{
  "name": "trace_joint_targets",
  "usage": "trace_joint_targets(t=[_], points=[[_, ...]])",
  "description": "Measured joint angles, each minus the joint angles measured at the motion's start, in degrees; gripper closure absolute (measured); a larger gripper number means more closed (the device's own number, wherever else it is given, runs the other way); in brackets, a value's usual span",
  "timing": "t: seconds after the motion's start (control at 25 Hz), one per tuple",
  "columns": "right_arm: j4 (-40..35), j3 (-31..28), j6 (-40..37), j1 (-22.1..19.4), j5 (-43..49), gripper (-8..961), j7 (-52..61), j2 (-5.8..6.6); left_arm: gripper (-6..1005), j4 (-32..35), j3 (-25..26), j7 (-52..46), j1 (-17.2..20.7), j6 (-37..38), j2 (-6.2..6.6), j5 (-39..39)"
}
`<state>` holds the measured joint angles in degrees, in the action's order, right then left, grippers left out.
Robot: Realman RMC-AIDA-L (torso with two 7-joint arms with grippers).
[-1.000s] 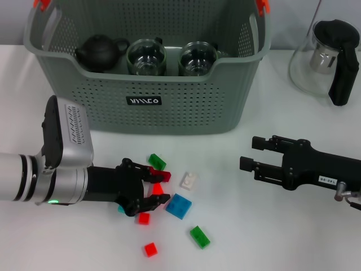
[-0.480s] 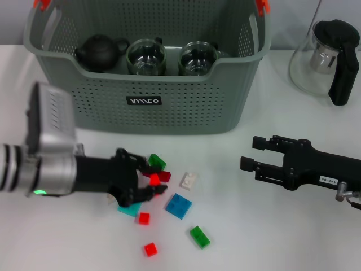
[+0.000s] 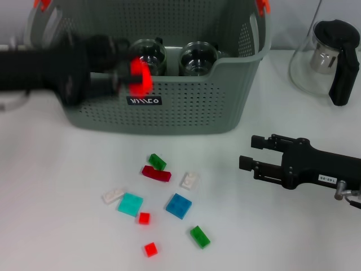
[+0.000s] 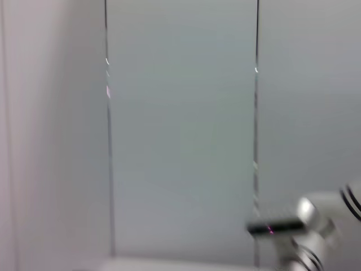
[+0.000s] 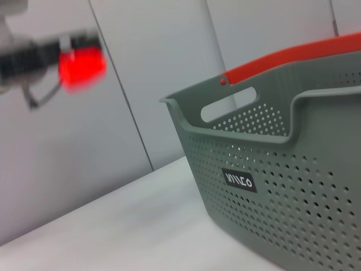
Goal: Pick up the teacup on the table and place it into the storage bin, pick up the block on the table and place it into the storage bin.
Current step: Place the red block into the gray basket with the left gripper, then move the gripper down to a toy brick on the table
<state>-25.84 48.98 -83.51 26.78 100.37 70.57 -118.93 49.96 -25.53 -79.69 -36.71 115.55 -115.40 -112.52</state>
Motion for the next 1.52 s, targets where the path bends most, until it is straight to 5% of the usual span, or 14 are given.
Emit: trace_joint_targets(t=[0.32, 0.48, 0.72, 0.96, 1.12, 1.28, 1.4, 1.52], points=[[0.00, 0.21, 0.02, 0.26, 0.00, 238, 0.01, -0.15, 608, 4.32, -1.23, -6.39, -6.98, -12.95, 0.60, 6.49], [0.01, 0.22, 0.02, 0.38, 0.00, 238, 0.01, -0.21, 608, 3.32, -9.72, -9.04, -8.15, -28.91, 0.30, 5.77], [0.01, 0.14, 0.02, 0.45, 0.00, 239, 0.01, -0.13, 609, 2.71, -25.97, -9.76, -7.63, -52.96, -1.71, -1.50], [0.01, -0.01, 0.02, 0.47, 0.00, 239, 0.01, -0.06, 707, 1.74, -29.89, -12.17, -8.61, -61.67, -4.89, -13.44], [0.01, -0.03, 0.05, 0.47, 0.00, 239, 0.01, -0.04, 770, 3.34, -29.43, -14.50, -8.10, -63.16, -5.83, -14.12], [0.01, -0.03, 0.24, 0.47, -0.03, 239, 0.01, -0.06, 828, 9.86, -27.06, -14.22, -4.35, -58.91, -6.73, -5.41], [0.00, -0.03, 0.24, 0.47, -0.07, 239, 0.01, 0.00, 871, 13.96, -26.24, -13.16, -0.64, -48.96, -5.83, 4.29], [0.00, -0.03, 0.38, 0.52, -0.04, 239, 0.01, 0.01, 766, 13.92, -24.52, -10.46, 2.02, -39.06, -4.65, 8.66]])
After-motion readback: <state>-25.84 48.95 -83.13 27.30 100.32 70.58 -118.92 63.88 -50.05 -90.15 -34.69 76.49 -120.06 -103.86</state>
